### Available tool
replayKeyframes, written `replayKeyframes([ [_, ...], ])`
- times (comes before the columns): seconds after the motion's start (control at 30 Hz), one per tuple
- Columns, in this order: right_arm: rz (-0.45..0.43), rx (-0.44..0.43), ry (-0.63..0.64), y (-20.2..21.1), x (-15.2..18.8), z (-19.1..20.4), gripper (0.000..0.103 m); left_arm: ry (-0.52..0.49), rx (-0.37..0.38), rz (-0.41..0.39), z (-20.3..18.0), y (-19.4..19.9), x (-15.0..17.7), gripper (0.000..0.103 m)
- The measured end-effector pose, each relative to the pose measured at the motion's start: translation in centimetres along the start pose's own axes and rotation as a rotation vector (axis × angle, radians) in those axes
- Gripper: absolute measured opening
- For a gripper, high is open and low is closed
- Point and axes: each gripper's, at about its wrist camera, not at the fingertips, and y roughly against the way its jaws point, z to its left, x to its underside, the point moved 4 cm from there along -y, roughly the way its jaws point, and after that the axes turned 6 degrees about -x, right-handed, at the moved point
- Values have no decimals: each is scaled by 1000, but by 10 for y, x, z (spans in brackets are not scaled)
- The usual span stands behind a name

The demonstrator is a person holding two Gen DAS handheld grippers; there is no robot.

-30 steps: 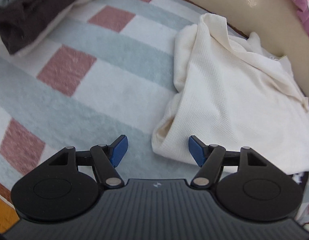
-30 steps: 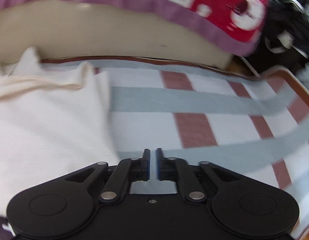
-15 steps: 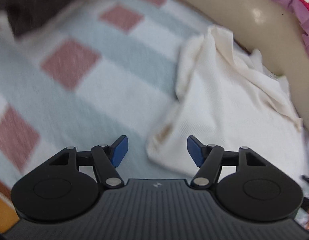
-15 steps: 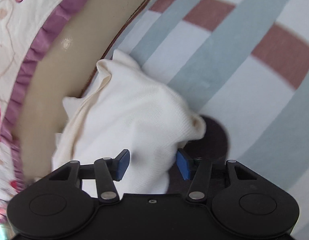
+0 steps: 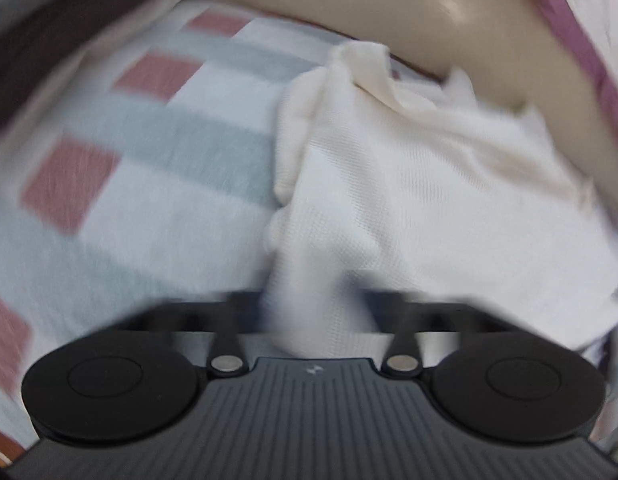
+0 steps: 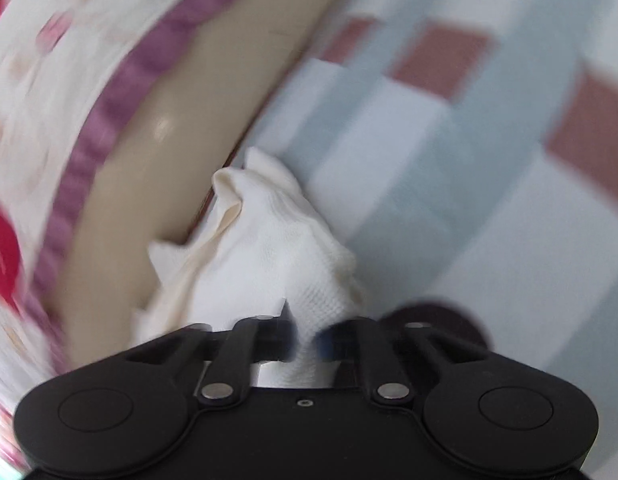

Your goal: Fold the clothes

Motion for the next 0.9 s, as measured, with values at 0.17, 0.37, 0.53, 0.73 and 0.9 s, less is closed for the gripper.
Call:
replayKeyframes([
  [0.17,-10,68,250,7,2,33,12,6,8,-60,1,13,-2,8],
  [0.37,11,80,243,8,5,23,14,253,181,17,25,-5,0,10],
  [0.53,23,90,231,8,7,16,14,164,108,-14,14,-3,0,10],
  [0.73,17,117,173,2,10,5,27,24,-60,-61,-2,-4,3,31],
  [0.9,-11,59,8,4,9,-15,47,26,-29,-96,-13,-7,4,62],
])
